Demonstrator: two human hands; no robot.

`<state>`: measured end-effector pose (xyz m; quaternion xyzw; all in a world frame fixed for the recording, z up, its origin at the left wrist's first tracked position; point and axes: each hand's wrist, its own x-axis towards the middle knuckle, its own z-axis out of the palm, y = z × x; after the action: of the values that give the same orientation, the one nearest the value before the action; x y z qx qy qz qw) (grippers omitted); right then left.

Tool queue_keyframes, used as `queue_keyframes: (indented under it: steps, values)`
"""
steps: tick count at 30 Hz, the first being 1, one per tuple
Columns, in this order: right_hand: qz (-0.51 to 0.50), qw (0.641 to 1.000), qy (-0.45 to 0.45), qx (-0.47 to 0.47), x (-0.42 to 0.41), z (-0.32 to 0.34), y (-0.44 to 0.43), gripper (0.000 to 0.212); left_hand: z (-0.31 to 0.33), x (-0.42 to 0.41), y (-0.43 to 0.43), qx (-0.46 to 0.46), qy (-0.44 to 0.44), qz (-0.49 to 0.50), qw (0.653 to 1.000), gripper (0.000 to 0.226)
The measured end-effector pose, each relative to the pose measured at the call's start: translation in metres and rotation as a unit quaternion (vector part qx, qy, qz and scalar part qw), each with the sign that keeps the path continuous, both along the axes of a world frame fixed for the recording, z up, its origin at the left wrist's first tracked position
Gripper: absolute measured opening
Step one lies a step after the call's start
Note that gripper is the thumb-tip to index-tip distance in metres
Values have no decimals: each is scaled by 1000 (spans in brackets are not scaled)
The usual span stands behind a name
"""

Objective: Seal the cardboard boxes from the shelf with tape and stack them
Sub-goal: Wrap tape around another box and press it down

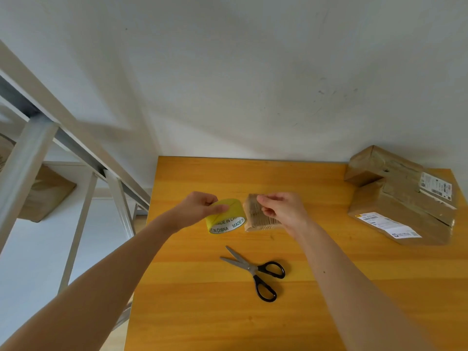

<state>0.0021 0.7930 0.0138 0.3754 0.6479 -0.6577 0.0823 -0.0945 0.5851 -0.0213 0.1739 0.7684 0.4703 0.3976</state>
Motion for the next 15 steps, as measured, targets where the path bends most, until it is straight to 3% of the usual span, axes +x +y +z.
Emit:
queue_keyframes:
  steps: [8,15]
  values:
    - [-109,993,-39,0,9,-22,-7,9,-20,-12,6,-107,127,-27,986,46]
    - [-70,994,-24,78,12,-25,6,10,-30,-14,15,-137,179,-13,974,51]
